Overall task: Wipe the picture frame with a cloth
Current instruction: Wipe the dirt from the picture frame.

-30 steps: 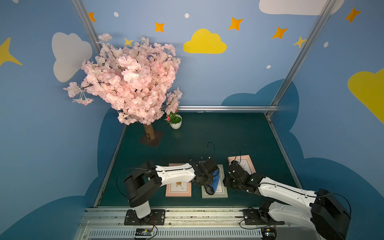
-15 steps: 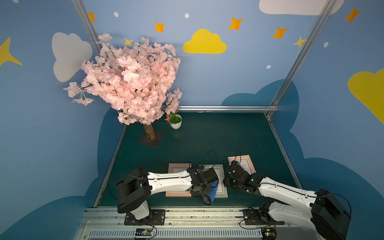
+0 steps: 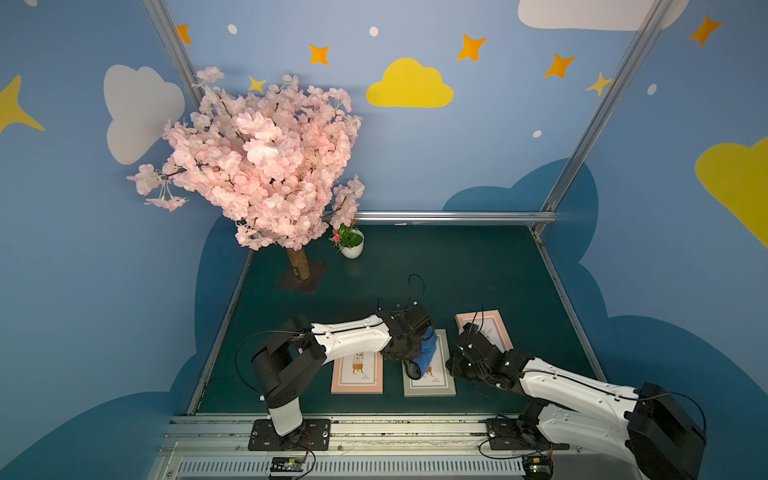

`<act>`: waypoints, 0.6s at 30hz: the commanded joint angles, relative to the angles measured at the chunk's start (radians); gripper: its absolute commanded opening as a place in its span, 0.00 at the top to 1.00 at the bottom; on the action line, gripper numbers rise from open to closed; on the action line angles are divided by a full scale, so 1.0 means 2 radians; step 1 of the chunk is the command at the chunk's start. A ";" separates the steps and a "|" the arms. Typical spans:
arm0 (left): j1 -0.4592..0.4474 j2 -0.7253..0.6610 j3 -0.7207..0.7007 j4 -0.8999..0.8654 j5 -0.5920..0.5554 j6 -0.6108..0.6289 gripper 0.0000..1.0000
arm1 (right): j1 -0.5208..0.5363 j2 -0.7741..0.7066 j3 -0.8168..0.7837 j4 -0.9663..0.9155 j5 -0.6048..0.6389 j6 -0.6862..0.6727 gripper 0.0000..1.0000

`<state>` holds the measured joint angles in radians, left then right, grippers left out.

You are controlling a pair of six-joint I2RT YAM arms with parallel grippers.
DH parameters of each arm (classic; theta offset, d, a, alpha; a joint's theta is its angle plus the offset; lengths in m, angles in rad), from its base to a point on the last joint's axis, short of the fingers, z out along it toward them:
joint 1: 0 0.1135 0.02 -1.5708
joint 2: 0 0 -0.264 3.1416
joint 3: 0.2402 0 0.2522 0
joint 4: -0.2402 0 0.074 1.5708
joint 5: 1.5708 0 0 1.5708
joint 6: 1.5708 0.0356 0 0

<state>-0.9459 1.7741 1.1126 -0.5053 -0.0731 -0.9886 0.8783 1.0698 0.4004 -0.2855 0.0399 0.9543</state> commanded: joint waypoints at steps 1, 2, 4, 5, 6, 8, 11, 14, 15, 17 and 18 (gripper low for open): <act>0.018 0.036 -0.001 -0.014 -0.021 0.017 0.97 | 0.010 0.002 -0.025 -0.037 -0.030 -0.002 0.77; 0.019 0.037 0.002 -0.011 -0.022 0.018 0.97 | 0.010 0.000 -0.024 -0.039 -0.030 -0.003 0.77; 0.019 0.038 0.007 -0.012 -0.021 0.019 0.97 | 0.010 -0.004 -0.024 -0.037 -0.034 -0.009 0.77; 0.018 0.036 0.005 -0.011 -0.018 0.019 0.97 | 0.010 -0.006 -0.024 -0.036 -0.036 -0.010 0.76; 0.017 0.033 0.002 -0.011 -0.017 0.017 0.97 | 0.010 -0.006 -0.024 -0.036 -0.037 -0.011 0.77; 0.014 0.022 -0.009 -0.011 -0.013 0.014 0.97 | 0.010 -0.006 -0.024 -0.035 -0.036 -0.012 0.77; 0.003 0.005 -0.029 -0.015 -0.008 0.007 0.97 | 0.010 -0.004 -0.022 -0.034 -0.036 -0.012 0.77; -0.016 -0.004 -0.041 -0.028 0.006 -0.006 0.97 | 0.010 -0.002 -0.021 -0.031 -0.037 -0.013 0.77; -0.025 -0.005 -0.043 -0.038 0.009 -0.013 0.97 | 0.010 -0.001 -0.020 -0.031 -0.036 -0.013 0.77; -0.043 -0.005 -0.047 -0.054 0.011 -0.024 0.97 | 0.010 0.002 -0.019 -0.031 -0.037 -0.014 0.77; -0.051 -0.006 -0.050 -0.064 0.010 -0.032 0.97 | 0.010 0.003 -0.018 -0.032 -0.037 -0.013 0.77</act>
<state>-1.0031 1.7378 1.0622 -0.4820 -0.0856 -1.0088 0.8806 1.0470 0.3866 -0.2882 0.0235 0.9417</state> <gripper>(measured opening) 0.083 0.233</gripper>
